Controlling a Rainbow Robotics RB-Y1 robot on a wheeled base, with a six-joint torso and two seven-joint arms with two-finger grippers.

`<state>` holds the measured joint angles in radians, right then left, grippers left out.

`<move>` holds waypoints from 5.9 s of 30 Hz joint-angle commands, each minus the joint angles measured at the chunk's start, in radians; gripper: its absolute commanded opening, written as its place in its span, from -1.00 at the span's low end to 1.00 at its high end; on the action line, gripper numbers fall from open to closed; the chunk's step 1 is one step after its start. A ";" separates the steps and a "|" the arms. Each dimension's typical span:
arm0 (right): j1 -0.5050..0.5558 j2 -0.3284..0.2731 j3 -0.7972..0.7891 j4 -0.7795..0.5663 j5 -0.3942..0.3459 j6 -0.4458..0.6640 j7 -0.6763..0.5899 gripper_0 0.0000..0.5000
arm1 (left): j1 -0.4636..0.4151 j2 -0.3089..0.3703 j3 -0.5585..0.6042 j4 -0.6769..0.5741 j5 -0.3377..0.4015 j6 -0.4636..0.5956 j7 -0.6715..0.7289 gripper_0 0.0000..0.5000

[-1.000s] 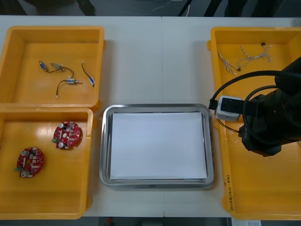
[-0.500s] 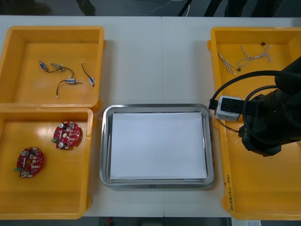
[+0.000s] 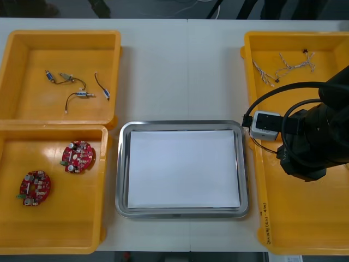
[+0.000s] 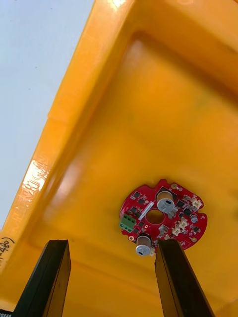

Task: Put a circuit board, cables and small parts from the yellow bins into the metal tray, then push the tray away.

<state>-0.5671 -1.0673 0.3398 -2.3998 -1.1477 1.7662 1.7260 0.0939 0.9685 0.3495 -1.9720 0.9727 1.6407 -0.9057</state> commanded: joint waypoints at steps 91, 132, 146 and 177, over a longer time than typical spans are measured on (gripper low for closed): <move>-0.030 -0.020 0.011 -0.025 0.003 0.022 -0.022 -1.00 | 0.132 -0.476 -0.056 -0.122 -0.526 -0.171 0.599 1.00; -0.030 -0.020 0.010 -0.025 0.006 0.027 -0.022 -1.00 | 0.138 -0.498 -0.102 -0.116 -0.582 -0.171 0.588 -1.00; -0.030 -0.020 0.010 -0.025 0.005 0.027 -0.022 -1.00 | 0.139 -0.496 -0.099 -0.116 -0.582 -0.171 0.585 -1.00; -0.030 -0.019 0.011 -0.025 0.002 0.026 -0.022 -1.00 | 0.095 -0.209 0.006 -0.209 -0.345 -0.021 0.559 -1.00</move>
<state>-0.5677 -1.0673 0.3423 -2.4005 -1.1474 1.7861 1.7260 0.2111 0.6830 0.3216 -2.1343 0.5946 1.5998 -0.3769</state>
